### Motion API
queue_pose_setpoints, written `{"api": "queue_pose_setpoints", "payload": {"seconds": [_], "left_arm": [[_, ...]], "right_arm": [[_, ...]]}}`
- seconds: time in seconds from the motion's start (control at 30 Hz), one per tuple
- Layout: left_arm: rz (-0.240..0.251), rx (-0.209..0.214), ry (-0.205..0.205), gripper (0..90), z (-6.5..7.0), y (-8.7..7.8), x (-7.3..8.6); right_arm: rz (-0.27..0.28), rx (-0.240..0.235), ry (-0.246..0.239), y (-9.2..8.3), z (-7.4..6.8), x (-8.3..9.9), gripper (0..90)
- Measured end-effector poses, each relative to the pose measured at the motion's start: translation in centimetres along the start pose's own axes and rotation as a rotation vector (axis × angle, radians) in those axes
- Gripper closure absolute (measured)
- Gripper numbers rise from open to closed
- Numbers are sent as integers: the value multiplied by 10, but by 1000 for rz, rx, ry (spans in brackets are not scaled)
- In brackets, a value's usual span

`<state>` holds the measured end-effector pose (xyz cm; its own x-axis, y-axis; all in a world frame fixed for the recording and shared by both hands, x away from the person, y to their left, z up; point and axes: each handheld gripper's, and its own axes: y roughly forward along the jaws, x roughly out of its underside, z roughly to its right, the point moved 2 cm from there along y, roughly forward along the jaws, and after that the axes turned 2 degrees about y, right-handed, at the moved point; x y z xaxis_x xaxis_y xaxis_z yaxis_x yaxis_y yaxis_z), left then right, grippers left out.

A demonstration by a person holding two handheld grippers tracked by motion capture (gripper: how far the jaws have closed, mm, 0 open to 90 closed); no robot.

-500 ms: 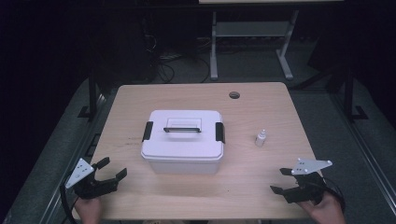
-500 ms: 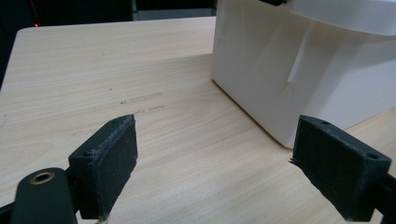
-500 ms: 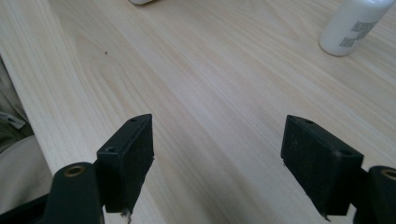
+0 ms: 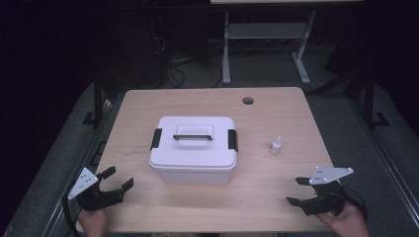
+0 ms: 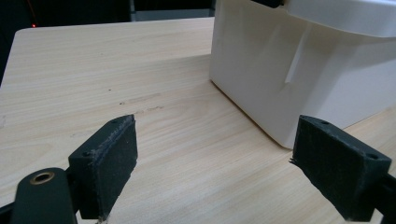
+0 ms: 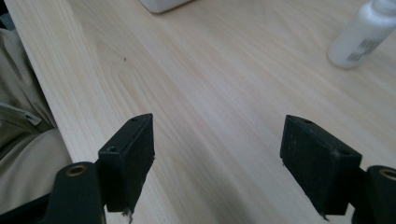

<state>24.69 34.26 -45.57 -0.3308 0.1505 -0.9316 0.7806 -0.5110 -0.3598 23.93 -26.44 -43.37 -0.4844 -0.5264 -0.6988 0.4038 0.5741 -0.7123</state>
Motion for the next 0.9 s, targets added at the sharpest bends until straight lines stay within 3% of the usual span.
{"api": "queue_pose_setpoints", "payload": {"seconds": [0.1,0.27,0.5,0.9], "left_arm": [[1,-1,-2,130,0,-1,0],[1,8,5,130,1,0,-1],[-6,12,6,130,2,1,-1],[-5,-2,-2,130,1,-2,2]], "right_arm": [[21,-9,-17,-7,-2,-11,256],[-7,-16,-59,-12,-5,-25,259],[-24,-52,-118,-20,-12,-61,266],[-31,-94,-173,-17,-18,-103,280]]}}
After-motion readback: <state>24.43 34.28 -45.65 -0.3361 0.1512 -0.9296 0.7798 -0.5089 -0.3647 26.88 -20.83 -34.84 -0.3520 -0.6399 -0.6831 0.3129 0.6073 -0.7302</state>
